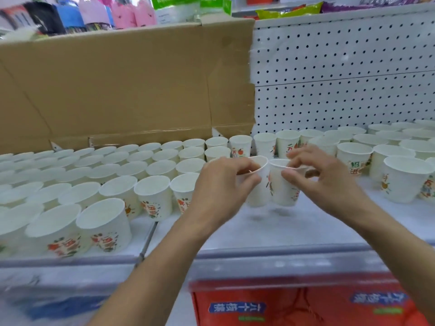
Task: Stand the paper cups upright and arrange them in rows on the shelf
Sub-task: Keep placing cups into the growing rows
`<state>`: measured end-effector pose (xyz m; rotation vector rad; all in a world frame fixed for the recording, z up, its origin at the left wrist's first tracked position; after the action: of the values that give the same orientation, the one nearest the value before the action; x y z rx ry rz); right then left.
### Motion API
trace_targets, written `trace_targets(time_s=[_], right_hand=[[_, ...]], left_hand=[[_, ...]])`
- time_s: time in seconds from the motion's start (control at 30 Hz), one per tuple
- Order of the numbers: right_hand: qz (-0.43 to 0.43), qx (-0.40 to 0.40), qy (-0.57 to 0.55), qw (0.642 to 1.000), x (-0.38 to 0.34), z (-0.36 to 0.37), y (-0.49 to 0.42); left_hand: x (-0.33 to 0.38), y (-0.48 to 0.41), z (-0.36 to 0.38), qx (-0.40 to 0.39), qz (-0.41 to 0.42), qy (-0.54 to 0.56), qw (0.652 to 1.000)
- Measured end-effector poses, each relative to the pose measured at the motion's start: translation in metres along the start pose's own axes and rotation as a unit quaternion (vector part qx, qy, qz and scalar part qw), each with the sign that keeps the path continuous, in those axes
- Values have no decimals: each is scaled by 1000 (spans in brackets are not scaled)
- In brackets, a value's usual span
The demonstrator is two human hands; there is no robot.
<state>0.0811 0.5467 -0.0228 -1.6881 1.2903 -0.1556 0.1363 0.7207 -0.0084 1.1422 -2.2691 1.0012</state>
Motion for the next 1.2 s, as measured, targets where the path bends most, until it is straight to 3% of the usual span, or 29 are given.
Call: trace_targets(time_s=[0.27,0.4,0.53,0.63,0.87,1.07,1.2], right_hand=[[-63,-93,32,993,-70,60,27],[-105,-64,140,982,-92,66,29],[-161,-25,114,980,-126,68,27],[-228,-21,93,969,-162,86,23],[-329,-114,132,928,-229,182,-4],[-304,-145,156,929,-230,221,-10],[-274,-110,141,945,-231,204,-10]], left_hand=[[-37,66,-61,38,20,-112,993],[-51,82,-81,48,31,-132,990],[-86,106,-151,134,3,-74,988],[-127,126,-208,185,-51,-103,976],[-172,124,-227,57,-101,-249,962],[-188,120,-234,23,-92,-269,958],[-177,120,-234,31,-68,-270,960]])
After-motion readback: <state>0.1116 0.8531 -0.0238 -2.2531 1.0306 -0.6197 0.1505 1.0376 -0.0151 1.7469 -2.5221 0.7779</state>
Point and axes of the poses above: each hand's wrist, its own y-axis away from the middle knuckle, its own z-axis out of the palm, x = y × z, the point moved 7 cm from there along -y, towards the middle knuckle, and after that the axes turned 14 degrees about -z, right-handed, at the moved point
